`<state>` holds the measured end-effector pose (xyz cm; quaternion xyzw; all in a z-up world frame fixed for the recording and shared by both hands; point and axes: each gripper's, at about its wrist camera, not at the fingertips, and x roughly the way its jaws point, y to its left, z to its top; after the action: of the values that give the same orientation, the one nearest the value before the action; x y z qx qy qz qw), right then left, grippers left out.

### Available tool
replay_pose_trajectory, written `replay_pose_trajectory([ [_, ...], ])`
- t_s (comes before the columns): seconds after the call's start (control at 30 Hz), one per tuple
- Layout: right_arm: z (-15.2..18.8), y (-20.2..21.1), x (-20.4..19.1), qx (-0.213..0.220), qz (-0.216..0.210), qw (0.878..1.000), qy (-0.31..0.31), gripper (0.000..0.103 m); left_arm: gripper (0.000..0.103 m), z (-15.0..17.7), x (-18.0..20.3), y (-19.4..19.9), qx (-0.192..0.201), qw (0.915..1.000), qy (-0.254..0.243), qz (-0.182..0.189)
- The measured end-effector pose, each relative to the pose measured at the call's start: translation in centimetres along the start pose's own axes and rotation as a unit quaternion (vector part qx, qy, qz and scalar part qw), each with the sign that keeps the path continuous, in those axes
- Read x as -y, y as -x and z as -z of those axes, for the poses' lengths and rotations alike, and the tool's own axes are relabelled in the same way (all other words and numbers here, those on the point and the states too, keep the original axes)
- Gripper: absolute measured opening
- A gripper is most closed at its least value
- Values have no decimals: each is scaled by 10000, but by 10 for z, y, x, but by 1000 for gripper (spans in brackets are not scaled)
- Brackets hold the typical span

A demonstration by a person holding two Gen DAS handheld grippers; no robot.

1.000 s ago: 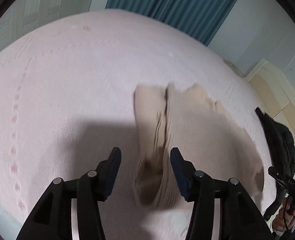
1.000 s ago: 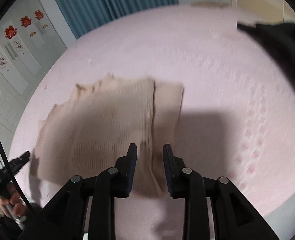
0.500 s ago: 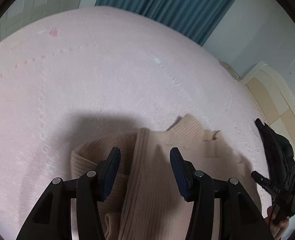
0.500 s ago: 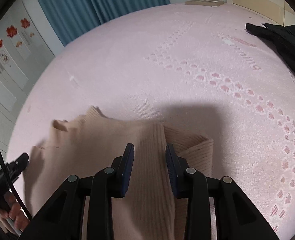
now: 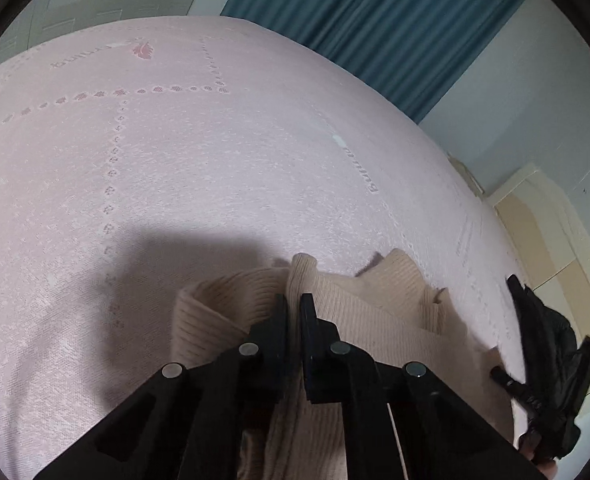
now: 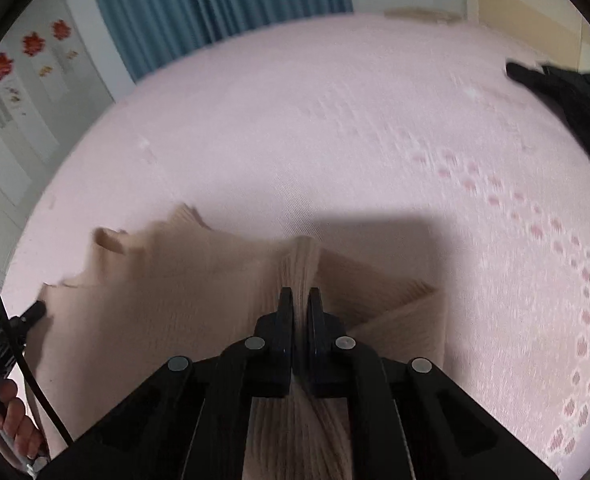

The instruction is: Fold small clothes

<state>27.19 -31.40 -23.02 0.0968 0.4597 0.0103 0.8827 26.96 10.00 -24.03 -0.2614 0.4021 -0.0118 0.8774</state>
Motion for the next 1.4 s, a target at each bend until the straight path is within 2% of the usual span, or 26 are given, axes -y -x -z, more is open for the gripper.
replay_pose_trajectory([
  [0.1,2,-20,4,-363,364,9986,-82,5,7,-1,0,-4,-126,9999,-51,-36],
  [0.13,2,-23,6,-396,363,9985,-123,6,8,-1,1,-6,-204,9997,-100,-53],
  [0.23,0,-16,4,-210,494,9985,-102,13,13,-3,6,-8,-252,9995,-187,-51],
  [0.3,0,-12,2,-145,519,9985,-82,16,29,-6,7,-2,-164,9996,-218,49],
  [0.4,2,6,-6,69,258,9996,-96,16,48,-10,11,8,150,9990,-409,-117],
  [0.47,4,18,-13,268,38,9996,-73,28,55,-14,13,12,289,9978,-548,-250],
  [0.53,10,29,-32,380,-311,9988,61,32,55,-20,12,14,394,9971,-578,-296],
  [0.6,16,29,-55,246,-618,9974,265,32,57,-25,10,15,420,9974,-515,-270],
  [0.7,25,20,-88,-50,-737,9953,622,32,57,-30,4,16,395,9982,-424,-160],
  [0.8,35,4,-115,-383,-633,9929,935,32,58,-33,-1,21,382,9981,-474,-11],
  [0.87,40,-9,-124,-530,-355,9928,1012,32,58,-35,-4,25,423,9977,-532,37],
  [1.0,28,-33,-133,-731,-37,9928,950,32,59,-38,-12,32,534,9965,-638,46],
  [1.23,0,-58,-143,-824,68,9935,779,34,59,-43,-17,31,469,9975,-490,213],
  [1.4,2,-54,-149,-808,227,9923,909,34,59,-46,-23,28,422,9980,-338,327],
])
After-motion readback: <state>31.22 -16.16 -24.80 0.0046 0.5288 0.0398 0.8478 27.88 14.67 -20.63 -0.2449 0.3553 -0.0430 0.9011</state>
